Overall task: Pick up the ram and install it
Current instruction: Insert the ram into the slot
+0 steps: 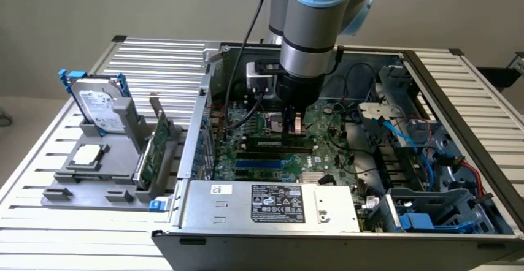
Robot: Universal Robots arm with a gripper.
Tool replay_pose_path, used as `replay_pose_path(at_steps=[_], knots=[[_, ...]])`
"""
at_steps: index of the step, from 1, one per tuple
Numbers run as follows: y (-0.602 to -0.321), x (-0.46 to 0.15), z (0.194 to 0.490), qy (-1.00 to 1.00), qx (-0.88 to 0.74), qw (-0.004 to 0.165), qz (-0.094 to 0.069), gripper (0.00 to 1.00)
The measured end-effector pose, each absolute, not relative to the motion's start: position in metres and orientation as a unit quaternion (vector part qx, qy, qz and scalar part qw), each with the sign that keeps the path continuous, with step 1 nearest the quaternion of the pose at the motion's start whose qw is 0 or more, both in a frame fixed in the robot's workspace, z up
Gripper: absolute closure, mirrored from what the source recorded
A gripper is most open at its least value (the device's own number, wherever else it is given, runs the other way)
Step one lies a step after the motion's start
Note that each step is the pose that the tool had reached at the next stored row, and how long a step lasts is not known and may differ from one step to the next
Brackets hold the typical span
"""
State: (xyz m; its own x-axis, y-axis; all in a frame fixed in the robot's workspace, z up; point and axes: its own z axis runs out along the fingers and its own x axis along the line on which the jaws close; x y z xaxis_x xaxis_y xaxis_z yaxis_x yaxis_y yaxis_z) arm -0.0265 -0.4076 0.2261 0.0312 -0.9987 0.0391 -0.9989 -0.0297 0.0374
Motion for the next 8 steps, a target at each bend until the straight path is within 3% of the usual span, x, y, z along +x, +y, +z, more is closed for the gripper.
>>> replay_pose_path(at_steps=[8], knots=[[-0.4076,-0.0273,0.226,-0.696,0.718,0.026,0.0,0.87]])
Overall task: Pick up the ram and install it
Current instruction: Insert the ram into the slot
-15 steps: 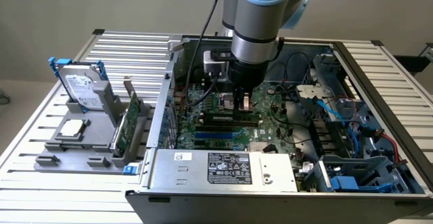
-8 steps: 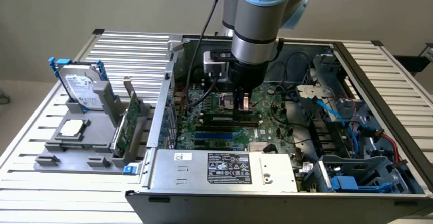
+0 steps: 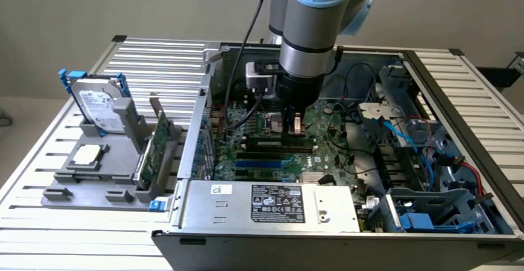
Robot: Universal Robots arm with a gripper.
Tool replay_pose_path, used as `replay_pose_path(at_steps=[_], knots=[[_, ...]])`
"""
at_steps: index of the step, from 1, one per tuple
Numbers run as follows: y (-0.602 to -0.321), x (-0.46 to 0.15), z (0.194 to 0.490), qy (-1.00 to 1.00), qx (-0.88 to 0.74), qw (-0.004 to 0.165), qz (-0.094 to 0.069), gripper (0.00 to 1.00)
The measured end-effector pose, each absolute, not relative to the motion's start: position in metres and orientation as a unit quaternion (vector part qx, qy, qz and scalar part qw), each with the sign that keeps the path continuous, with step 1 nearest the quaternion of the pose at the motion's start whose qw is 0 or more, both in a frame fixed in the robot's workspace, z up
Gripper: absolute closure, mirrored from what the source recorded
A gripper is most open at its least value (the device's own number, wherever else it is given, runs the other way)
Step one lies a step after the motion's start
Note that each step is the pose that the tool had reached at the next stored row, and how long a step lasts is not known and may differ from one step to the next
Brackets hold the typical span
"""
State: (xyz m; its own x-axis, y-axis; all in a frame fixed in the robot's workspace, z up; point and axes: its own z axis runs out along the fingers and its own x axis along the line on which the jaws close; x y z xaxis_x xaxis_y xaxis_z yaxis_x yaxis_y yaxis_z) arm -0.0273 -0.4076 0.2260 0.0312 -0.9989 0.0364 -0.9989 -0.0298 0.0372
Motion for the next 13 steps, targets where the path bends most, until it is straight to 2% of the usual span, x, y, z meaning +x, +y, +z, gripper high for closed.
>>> replay_pose_path(at_steps=[13], knots=[[-0.4075,-0.0275,0.226,-0.695,0.719,0.026,0.0,0.87]])
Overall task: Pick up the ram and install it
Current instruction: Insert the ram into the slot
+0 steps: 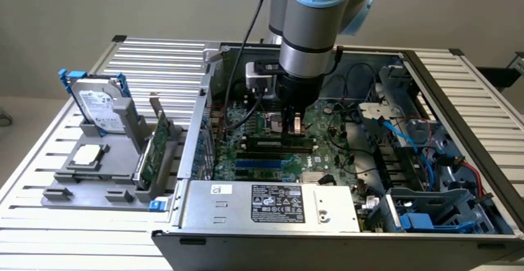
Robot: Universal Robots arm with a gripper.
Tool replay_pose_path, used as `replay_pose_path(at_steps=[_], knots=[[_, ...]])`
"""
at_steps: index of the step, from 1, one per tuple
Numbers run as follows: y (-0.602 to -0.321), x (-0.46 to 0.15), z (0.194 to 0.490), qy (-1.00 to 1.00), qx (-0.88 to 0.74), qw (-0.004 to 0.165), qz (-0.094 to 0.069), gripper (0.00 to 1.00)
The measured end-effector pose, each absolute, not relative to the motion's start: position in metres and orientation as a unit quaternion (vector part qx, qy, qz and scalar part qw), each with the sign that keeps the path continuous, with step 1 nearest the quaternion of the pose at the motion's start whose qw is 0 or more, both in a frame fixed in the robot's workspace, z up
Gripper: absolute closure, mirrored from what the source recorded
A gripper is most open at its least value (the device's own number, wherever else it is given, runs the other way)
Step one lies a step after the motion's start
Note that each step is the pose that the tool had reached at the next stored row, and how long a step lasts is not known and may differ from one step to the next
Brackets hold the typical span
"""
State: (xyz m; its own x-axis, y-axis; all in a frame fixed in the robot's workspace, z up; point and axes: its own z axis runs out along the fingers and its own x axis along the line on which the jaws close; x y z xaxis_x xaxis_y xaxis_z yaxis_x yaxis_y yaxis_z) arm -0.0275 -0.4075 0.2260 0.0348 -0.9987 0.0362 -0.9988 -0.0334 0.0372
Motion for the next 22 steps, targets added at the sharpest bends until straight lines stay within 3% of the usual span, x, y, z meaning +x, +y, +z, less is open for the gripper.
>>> replay_pose_path(at_steps=[22], knots=[[-0.4076,-0.0278,0.223,-0.693,0.72,0.026,0.0,0.87]])
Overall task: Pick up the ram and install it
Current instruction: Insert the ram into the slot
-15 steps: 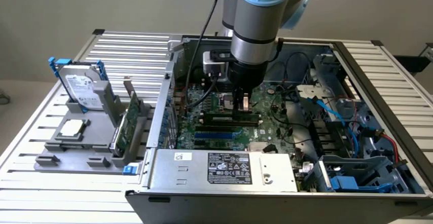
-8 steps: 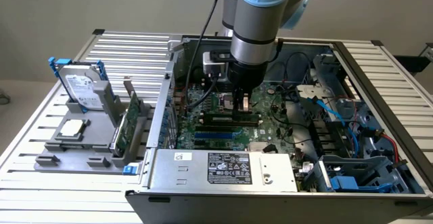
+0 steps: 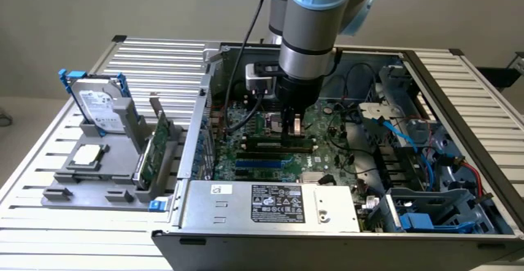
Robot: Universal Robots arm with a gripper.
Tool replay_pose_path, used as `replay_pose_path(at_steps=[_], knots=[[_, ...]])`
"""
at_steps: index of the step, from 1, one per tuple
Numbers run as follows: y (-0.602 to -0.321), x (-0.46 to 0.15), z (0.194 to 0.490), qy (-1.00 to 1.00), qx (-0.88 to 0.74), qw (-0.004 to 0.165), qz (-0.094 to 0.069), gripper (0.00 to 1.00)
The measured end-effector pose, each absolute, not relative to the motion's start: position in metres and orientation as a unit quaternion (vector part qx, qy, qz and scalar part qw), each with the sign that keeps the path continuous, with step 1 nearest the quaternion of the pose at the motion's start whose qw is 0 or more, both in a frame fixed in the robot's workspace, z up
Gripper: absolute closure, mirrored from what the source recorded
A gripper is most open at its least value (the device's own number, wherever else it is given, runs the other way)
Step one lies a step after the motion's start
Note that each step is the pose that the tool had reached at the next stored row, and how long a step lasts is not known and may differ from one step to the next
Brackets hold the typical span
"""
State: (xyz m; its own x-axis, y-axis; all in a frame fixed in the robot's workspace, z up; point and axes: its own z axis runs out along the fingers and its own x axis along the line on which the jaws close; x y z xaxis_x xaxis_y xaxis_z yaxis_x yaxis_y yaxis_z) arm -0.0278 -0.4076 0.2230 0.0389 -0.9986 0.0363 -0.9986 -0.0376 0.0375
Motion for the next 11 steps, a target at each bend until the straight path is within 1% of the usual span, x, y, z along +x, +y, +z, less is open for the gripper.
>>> replay_pose_path(at_steps=[5,6,8,9,11], knots=[[-0.4076,-0.0278,0.2223,-0.693,0.72,0.027,-0.001,0.87],[-0.4076,-0.0279,0.2221,-0.693,0.72,0.027,-0.001,0.85],[-0.4076,-0.0278,0.2219,-0.693,0.72,0.028,-0.001,0.73],[-0.4076,-0.0278,0.2218,-0.693,0.72,0.028,-0.002,0.73],[-0.4075,-0.0278,0.2217,-0.693,0.72,0.028,-0.002,0.61]])
